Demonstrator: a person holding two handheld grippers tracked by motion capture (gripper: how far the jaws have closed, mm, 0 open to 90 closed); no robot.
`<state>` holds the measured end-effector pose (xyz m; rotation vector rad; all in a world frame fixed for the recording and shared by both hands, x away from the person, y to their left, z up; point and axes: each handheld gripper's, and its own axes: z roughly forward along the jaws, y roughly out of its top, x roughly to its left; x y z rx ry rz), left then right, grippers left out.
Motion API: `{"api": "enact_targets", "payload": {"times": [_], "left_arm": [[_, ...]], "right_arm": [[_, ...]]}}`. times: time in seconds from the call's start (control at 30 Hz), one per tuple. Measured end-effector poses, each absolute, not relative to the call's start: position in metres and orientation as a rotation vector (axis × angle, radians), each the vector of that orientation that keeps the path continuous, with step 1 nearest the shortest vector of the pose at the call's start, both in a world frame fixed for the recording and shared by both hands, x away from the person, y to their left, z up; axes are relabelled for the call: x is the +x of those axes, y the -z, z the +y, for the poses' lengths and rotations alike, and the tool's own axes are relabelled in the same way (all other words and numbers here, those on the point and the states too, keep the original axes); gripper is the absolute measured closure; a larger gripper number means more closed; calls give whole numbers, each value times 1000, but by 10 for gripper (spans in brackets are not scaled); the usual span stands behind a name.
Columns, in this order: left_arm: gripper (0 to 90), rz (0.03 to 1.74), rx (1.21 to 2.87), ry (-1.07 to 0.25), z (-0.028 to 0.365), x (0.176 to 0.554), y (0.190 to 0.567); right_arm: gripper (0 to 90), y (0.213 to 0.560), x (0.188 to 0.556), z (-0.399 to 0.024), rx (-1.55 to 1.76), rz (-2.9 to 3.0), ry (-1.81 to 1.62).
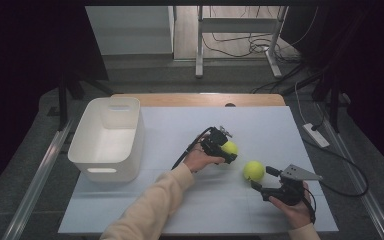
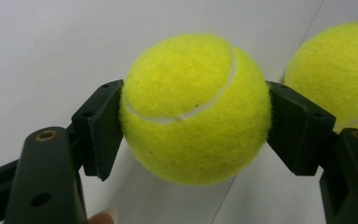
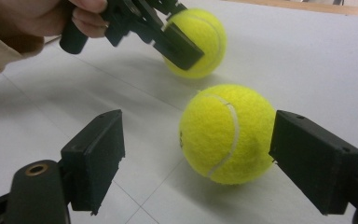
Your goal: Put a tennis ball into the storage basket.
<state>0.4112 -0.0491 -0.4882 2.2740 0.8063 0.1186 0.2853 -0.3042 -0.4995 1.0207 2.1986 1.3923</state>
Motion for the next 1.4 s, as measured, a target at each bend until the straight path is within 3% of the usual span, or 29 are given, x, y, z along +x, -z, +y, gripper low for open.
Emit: {"api": "enact_targets", "payload": {"times": [0.57, 0.97, 1.13, 1.4], "left_arm": [[267, 727, 2224, -165, -33, 395, 467], [266, 738, 2181, -188, -20, 390, 462], [266, 757, 2139, -126, -13, 388, 458], [266, 758, 2116, -175, -4, 384, 448]], "right_arm": [[177, 499, 285, -304, 1016, 2193, -1393], [178, 499, 285, -303, 1017, 2191, -1386], [177, 499, 285, -303, 1016, 2190, -1390], [177, 499, 285, -303, 1018, 2189, -1389]]}}
